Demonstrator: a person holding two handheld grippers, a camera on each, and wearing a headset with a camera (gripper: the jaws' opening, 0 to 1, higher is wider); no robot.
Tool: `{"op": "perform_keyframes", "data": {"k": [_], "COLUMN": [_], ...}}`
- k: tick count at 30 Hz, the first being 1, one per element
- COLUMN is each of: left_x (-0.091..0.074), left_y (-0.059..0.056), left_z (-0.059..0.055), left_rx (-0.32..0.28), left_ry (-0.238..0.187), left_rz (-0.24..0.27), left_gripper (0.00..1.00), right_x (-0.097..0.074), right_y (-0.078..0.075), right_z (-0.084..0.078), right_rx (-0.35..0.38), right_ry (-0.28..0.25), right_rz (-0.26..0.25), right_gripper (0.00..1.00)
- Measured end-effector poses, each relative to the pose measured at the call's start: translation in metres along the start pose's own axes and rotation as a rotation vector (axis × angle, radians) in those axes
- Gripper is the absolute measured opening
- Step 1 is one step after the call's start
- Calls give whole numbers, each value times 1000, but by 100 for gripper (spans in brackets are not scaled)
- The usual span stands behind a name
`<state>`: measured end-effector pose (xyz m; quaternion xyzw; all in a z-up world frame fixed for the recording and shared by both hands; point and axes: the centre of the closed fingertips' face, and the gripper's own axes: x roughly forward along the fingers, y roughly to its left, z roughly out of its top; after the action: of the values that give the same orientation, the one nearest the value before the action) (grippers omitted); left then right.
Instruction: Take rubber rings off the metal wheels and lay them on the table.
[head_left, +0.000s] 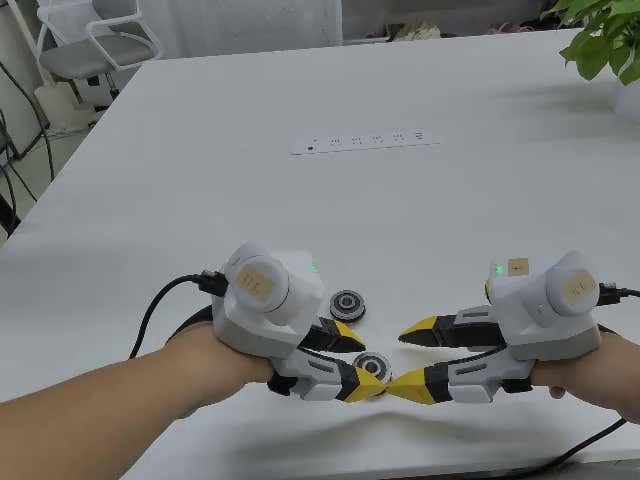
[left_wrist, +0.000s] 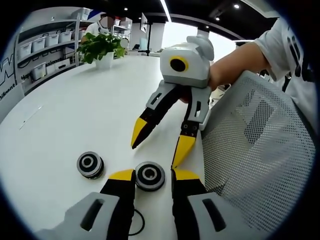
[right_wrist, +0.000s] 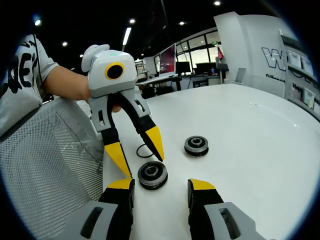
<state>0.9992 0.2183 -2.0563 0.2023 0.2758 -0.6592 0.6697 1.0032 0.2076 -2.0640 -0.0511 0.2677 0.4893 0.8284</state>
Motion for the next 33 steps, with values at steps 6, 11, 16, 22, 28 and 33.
{"op": "perform_keyframes", "data": {"k": [6, 11, 16, 22, 28, 33], "left_x": [3, 3, 3, 4, 4, 4], "left_y": [-3, -1, 0, 3, 3, 4], "left_z": [-3, -4, -4, -4, -5, -4], "left_rx": [16, 11, 17, 37, 83, 85], "left_ry": [12, 8, 3, 4, 12, 8], "left_rz": [-7, 0, 5, 22, 39, 47], "left_gripper": [17, 16, 14, 11, 10, 9], "right_x": [0, 0, 1, 1, 1, 3], "right_y": [0, 1, 0, 1, 1, 4], "right_z": [-1, -2, -2, -3, -3, -4], "right_rx": [2, 1, 2, 1, -5, -11], "right_ry": [1, 3, 4, 6, 8, 12], "right_rz": [2, 3, 3, 3, 6, 13], "right_gripper": [40, 40, 40, 39, 38, 38]}}
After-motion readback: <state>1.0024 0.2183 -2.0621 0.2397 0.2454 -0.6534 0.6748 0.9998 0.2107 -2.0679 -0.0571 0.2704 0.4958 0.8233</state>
